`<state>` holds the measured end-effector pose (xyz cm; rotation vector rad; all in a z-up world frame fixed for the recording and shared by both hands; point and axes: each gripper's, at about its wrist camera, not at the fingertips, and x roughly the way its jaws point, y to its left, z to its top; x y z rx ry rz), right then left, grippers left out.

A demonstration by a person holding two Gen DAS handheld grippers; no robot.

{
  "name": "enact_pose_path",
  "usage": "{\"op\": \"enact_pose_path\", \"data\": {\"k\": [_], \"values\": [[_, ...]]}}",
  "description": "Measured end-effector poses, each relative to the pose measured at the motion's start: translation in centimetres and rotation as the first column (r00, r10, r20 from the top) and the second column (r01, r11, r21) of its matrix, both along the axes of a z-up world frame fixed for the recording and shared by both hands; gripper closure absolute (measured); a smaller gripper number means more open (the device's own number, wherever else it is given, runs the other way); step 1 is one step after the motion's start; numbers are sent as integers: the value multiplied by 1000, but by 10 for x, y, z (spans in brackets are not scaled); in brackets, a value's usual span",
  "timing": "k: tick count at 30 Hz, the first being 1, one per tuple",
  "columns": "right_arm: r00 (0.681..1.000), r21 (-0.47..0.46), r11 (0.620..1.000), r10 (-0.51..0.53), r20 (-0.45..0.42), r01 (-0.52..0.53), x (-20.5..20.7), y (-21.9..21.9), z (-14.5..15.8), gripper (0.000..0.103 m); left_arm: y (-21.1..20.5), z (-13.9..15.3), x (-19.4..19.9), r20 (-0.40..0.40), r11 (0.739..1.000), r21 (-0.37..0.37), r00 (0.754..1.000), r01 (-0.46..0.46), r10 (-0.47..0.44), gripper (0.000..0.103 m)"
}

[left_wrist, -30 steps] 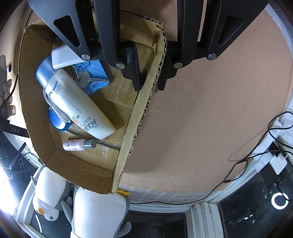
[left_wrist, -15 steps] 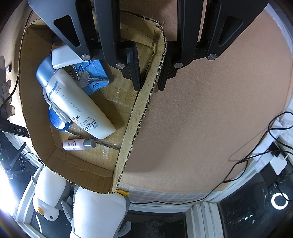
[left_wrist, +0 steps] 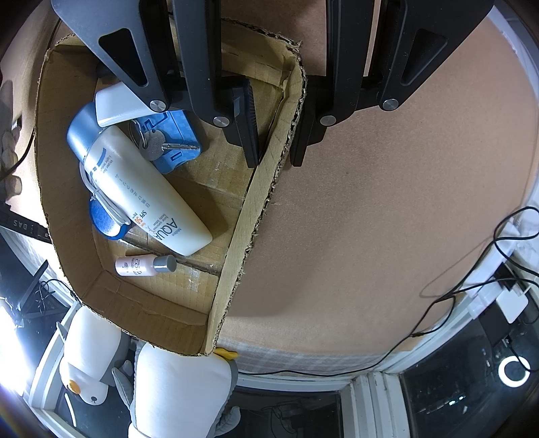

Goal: Organize rigid objects
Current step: 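Carry the eye-drop bottle into the box and open the right gripper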

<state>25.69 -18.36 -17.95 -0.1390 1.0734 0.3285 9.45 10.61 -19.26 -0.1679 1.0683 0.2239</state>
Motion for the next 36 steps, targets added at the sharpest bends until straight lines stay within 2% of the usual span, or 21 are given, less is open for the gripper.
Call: {"op": "enact_pose_path", "data": {"k": [7, 13, 20, 29, 36], "values": [[999, 41, 999, 11, 45, -13, -22, 8, 27, 73, 0, 0, 0, 0, 1000, -1, 1000, -1, 1, 87], [993, 64, 996, 63, 99, -70, -43, 33, 60, 73, -1, -1, -1, 2, 1000, -2, 1000, -2, 2, 87], [984, 74, 988, 123, 133, -133, -65, 68, 84, 73, -1, -2, -1, 4, 1000, -3, 1000, -2, 2, 87], [973, 63, 979, 181, 142, -191, -81, 114, 88, 73, 0, -2, -1, 3, 1000, -2, 1000, -2, 2, 87], [969, 33, 978, 202, 142, -208, -75, 134, 81, 73, 0, -2, -1, 4, 1000, -3, 1000, -2, 2, 87]]}}
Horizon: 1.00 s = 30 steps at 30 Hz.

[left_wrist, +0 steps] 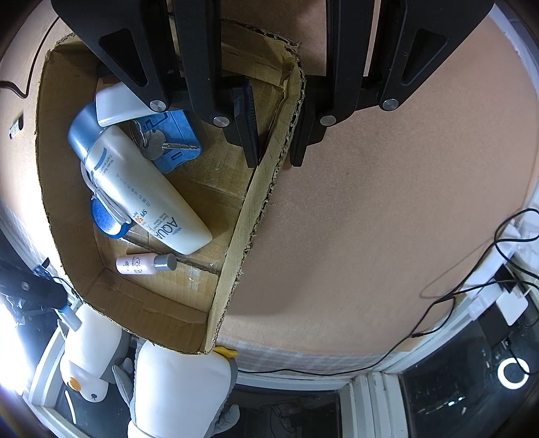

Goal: Organize rigid objects
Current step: 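Carry the eye-drop bottle into the box and open the right gripper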

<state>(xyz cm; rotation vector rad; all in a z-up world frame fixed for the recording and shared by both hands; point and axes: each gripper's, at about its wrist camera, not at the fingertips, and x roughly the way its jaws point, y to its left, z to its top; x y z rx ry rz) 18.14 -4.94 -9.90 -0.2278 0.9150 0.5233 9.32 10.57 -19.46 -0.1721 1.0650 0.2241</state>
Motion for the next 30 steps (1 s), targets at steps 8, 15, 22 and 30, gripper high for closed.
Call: {"op": "enact_pose_path", "data": {"k": [8, 15, 22, 30], "values": [[999, -15, 999, -35, -28, 35, 25, 4, -15, 73, 0, 0, 0, 0, 1000, 0, 1000, 0, 0, 87], [998, -20, 999, -40, -52, 39, 32, 5, -28, 73, 0, 0, 0, 0, 1000, 0, 1000, 0, 0, 87], [997, -25, 999, -49, -61, 47, 37, 6, -35, 73, 0, 0, 0, 0, 1000, 0, 1000, 0, 0, 87], [997, -37, 998, -48, -67, 45, 41, 7, -38, 73, 0, 0, 0, 0, 1000, 0, 1000, 0, 0, 87]]}}
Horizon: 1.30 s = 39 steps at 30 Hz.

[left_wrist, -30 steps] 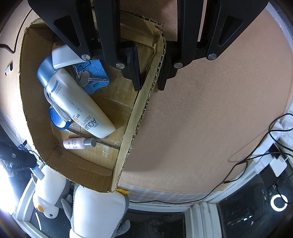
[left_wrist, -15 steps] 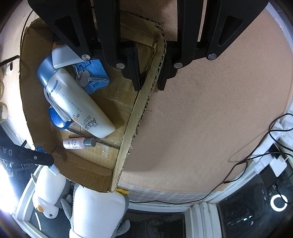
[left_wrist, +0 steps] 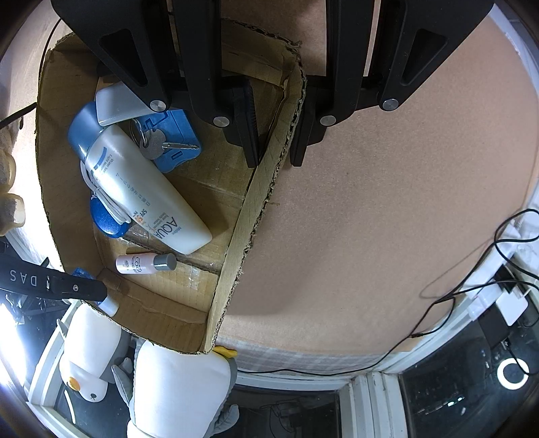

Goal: Organize rigid objects
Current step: 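Carry the eye-drop bottle into the box and open the right gripper, then move the right gripper to the patterned lighter and grasp it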

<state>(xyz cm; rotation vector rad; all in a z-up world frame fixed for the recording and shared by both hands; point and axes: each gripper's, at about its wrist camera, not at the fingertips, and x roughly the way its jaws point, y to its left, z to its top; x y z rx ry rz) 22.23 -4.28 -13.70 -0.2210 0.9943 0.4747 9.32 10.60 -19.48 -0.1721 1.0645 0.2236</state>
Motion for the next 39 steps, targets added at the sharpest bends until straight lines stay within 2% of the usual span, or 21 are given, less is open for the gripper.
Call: {"op": "enact_pose_path", "data": {"k": [11, 15, 18, 25, 31, 39], "values": [[1000, -9, 1000, 6, 2, -6, 0, 1, 1, 72, 0, 0, 0, 0, 1000, 0, 1000, 0, 0, 87], [1000, -14, 1000, 7, 8, -7, -3, 1, 3, 65, 0, 0, 0, 0, 1000, -1, 1000, -1, 1, 87], [1000, -11, 1000, 3, 16, -3, -6, -2, 8, 64, 0, 0, 0, 0, 1000, -1, 1000, -1, 1, 87], [999, 19, 1000, -23, 45, 22, -21, -16, 32, 58, 0, -1, 0, 1, 1000, -3, 1000, -2, 2, 87], [996, 52, 997, -54, 68, 51, -38, -38, 58, 57, 0, -1, 0, 2, 1000, -1, 1000, -1, 1, 87], [987, 104, 988, -125, 100, 114, -71, -80, 99, 49, -1, 0, 1, 5, 1000, 1, 1000, 3, -3, 87]]}}
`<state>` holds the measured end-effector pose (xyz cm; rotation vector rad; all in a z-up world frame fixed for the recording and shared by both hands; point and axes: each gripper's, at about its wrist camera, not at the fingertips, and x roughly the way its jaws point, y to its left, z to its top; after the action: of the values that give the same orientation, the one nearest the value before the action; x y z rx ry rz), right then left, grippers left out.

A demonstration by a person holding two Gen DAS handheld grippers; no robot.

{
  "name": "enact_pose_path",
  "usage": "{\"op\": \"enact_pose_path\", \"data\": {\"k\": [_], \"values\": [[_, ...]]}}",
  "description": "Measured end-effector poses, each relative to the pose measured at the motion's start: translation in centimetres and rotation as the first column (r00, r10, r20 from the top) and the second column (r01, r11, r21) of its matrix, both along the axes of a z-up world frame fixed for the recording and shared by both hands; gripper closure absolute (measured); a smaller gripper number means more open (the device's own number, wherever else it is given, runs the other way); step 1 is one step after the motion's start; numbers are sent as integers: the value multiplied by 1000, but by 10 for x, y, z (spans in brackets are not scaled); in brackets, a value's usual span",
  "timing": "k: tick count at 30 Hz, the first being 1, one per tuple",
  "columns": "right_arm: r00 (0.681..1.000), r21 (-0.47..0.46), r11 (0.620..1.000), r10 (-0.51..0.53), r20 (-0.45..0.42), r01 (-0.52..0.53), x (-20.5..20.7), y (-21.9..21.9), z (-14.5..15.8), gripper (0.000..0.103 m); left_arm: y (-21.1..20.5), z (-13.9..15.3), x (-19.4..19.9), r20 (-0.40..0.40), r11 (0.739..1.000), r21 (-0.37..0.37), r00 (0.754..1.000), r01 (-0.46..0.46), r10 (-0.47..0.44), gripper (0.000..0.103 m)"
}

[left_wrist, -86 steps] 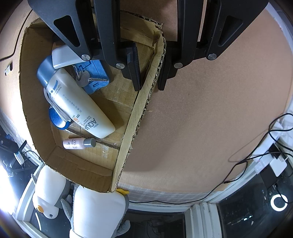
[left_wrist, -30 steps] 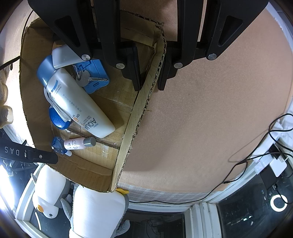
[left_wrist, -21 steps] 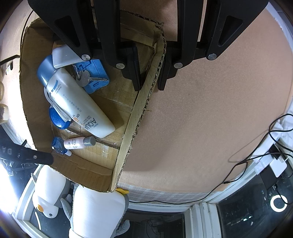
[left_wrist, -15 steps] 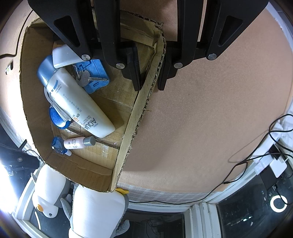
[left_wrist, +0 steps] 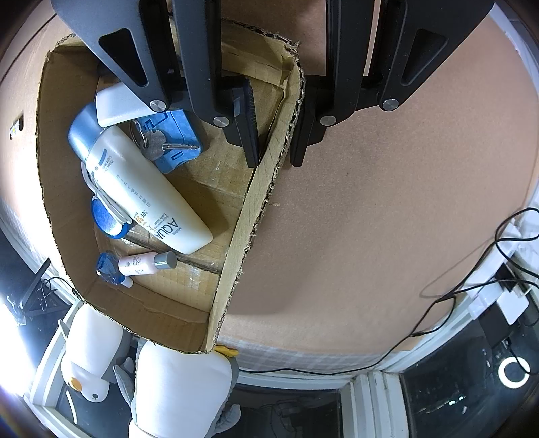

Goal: Organize rigid objects
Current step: 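Move the right gripper to the patterned lighter and grasp it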

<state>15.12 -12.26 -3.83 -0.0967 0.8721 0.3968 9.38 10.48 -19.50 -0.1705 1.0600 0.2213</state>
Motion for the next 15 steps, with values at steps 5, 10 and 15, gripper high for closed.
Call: {"op": "enact_pose_path", "data": {"k": [5, 10, 15], "values": [[998, 28, 998, -57, 18, 56, -23, -33, 23, 49, -1, 0, 0, 3, 1000, 3, 1000, 5, -5, 87], [991, 59, 989, -136, 18, 135, -47, -74, 40, 48, -1, 1, 0, 6, 1000, 6, 1000, 11, -11, 87], [976, 50, 975, -217, 2, 217, -72, -113, 41, 48, -2, 1, 0, 8, 1000, 7, 1000, 16, -16, 87]]}}
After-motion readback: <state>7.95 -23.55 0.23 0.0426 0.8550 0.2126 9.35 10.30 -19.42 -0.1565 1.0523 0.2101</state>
